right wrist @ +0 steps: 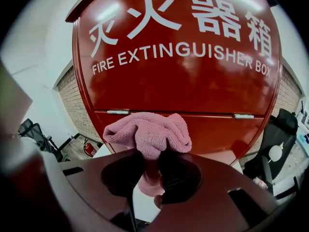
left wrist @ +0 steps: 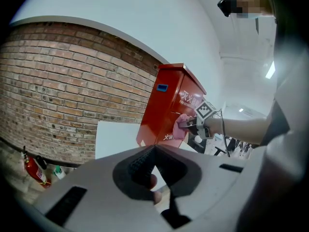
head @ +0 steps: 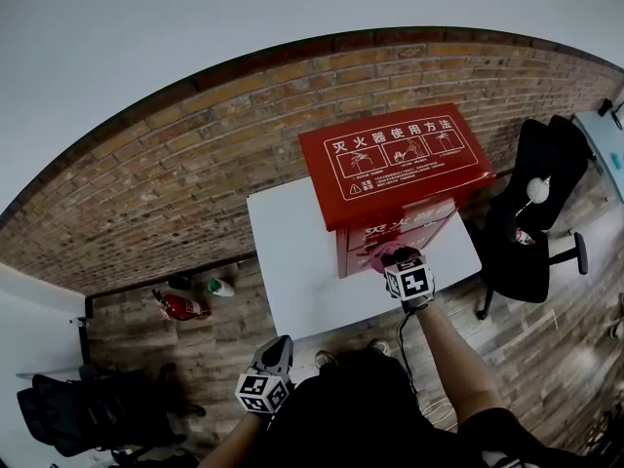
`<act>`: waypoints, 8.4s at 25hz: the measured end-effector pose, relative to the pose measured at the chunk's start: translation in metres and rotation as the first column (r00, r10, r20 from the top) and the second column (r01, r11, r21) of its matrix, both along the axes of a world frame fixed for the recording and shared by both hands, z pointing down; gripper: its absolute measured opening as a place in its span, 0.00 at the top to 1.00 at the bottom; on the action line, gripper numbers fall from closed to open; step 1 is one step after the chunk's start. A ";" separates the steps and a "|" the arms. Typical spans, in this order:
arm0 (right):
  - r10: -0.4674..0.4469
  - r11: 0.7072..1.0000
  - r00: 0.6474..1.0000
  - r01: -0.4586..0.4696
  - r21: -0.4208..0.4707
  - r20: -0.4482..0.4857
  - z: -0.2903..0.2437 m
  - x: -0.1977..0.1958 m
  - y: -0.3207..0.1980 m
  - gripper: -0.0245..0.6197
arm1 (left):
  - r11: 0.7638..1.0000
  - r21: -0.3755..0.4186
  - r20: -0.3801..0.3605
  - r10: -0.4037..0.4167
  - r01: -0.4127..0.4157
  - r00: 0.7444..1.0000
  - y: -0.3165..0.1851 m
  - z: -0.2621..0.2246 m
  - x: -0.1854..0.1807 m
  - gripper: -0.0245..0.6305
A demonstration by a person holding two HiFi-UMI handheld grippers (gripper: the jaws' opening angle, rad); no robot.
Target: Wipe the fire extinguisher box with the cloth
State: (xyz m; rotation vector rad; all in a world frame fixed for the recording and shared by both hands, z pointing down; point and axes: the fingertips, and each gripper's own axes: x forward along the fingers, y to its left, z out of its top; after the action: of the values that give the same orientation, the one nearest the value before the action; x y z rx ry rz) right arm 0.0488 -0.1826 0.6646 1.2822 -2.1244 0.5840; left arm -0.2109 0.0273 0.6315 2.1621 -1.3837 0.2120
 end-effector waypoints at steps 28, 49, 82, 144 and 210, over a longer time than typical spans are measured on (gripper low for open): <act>0.007 0.995 1.000 -0.008 -0.095 -0.015 0.085 0.003 0.003 0.81 | 0.999 -0.024 0.044 -0.044 0.046 0.998 0.004 0.004 -0.009 0.94; -0.005 0.992 1.000 0.002 -0.130 -0.018 0.145 0.006 0.005 0.81 | 0.996 -0.055 0.086 -0.060 0.064 0.995 0.012 0.013 -0.014 0.94; -0.022 0.979 0.996 0.004 -0.204 -0.087 0.234 0.005 0.008 0.81 | 0.976 -0.121 0.148 -0.163 0.182 0.975 0.058 0.044 -0.056 0.94; 0.011 0.993 1.000 -0.008 -0.121 0.022 0.120 -0.060 0.020 0.81 | 0.996 -0.067 0.069 -0.057 0.061 0.996 0.028 0.042 -0.046 0.94; -0.067 0.968 0.994 0.043 0.248 0.089 -0.136 -0.070 0.018 0.81 | 0.999 -0.026 0.027 -0.027 0.027 0.999 -0.006 0.038 0.019 0.94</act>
State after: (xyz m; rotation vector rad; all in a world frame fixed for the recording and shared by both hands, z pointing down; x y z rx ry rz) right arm -0.0208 -0.1648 0.5286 1.3447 -2.3633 0.3734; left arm -0.1917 0.0208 0.6692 2.1254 -1.4161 0.2476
